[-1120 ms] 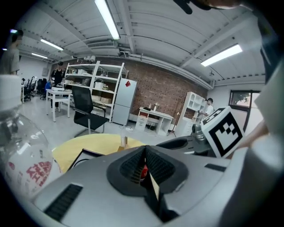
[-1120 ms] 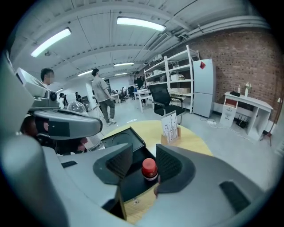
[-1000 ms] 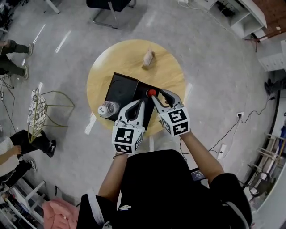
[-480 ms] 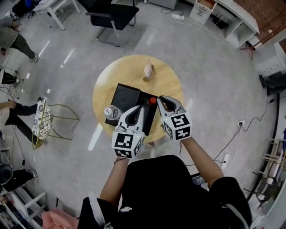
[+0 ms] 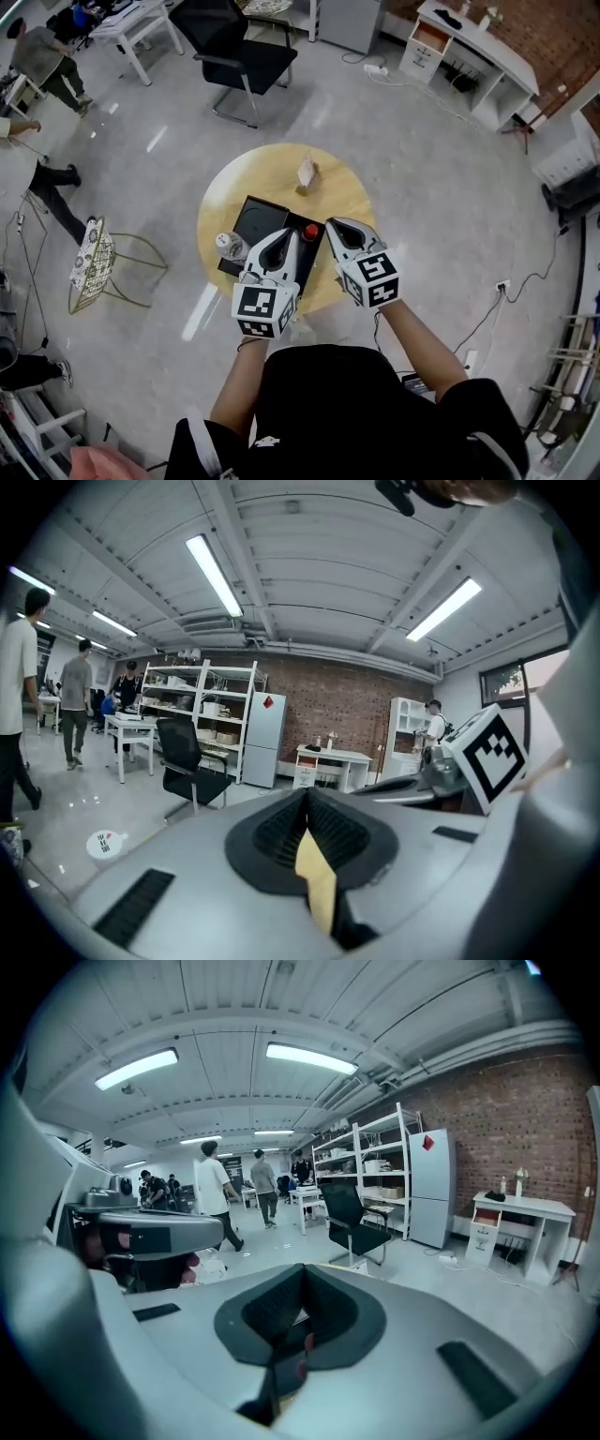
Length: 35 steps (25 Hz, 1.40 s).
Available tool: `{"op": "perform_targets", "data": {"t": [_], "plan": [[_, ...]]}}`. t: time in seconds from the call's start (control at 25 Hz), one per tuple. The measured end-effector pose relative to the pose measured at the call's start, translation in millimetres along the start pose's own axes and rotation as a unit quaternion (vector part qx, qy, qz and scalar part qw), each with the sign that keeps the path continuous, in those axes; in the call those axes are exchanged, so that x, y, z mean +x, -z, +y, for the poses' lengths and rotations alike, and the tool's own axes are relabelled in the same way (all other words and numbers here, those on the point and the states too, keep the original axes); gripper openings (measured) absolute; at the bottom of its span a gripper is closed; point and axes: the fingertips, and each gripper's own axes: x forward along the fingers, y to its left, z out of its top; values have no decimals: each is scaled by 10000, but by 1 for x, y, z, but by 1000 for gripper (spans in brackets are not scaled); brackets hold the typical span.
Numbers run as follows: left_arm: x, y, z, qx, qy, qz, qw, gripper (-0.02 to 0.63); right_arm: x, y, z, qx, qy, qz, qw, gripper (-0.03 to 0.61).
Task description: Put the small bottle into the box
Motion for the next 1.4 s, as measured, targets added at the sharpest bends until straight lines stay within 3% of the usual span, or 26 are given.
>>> {"op": "perform_targets", "data": {"t": [0.72,1.4], "plan": [[-68,-40,-101,268,-557,-659,9959,11,-128,-32,17,-222,-437,-814,9955,3],[-129,-40,-174,532,-749,-989,9909,11,-208,-32,33,-246,-546,-1326,9894,3]]}}
